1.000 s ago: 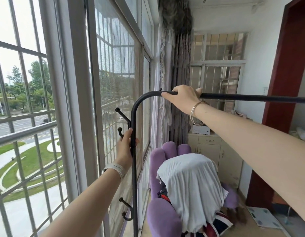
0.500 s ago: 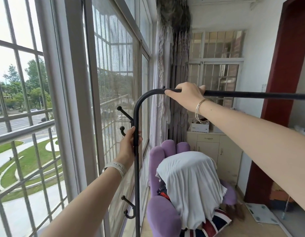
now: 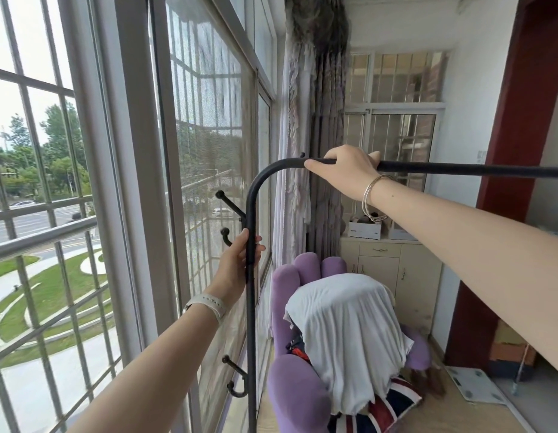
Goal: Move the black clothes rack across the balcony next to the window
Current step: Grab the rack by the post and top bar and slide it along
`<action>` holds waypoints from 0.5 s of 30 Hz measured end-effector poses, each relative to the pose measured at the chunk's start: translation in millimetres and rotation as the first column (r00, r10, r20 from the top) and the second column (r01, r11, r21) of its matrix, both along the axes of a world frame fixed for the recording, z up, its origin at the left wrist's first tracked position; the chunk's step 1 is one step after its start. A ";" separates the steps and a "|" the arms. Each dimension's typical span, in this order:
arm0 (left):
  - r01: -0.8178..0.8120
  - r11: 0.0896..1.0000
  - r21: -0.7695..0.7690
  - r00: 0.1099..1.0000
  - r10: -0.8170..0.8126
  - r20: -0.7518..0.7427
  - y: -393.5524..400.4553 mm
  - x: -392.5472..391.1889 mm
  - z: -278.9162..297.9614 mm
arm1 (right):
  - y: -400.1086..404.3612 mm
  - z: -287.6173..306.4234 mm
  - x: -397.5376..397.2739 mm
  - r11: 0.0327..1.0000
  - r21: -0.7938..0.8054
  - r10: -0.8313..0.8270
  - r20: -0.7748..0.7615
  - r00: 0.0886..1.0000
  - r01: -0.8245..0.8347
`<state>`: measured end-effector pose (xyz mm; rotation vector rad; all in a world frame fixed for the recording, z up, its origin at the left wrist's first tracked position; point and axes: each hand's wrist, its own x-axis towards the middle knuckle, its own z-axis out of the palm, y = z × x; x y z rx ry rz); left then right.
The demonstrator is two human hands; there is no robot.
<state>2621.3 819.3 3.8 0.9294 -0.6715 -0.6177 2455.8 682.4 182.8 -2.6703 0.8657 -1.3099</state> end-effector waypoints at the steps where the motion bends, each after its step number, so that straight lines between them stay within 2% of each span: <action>1: 0.004 1.000 -0.001 1.000 -0.004 -0.008 0.5 0.4 -0.4 | 0.3 -0.2 0.0 1.000 -0.001 0.001 0.002 1.000 -0.001; 5: 0.014 1.000 -0.022 0.999 -0.015 -0.044 0.4 1.9 -1.0 | 2.6 -0.8 0.1 1.000 -0.004 0.010 0.007 1.000 -0.010; 15: 0.035 0.997 -0.064 0.999 -0.037 -0.028 -1.6 8.1 -4.7 | 4.1 0.0 0.5 1.000 -0.009 0.010 0.005 1.000 -0.009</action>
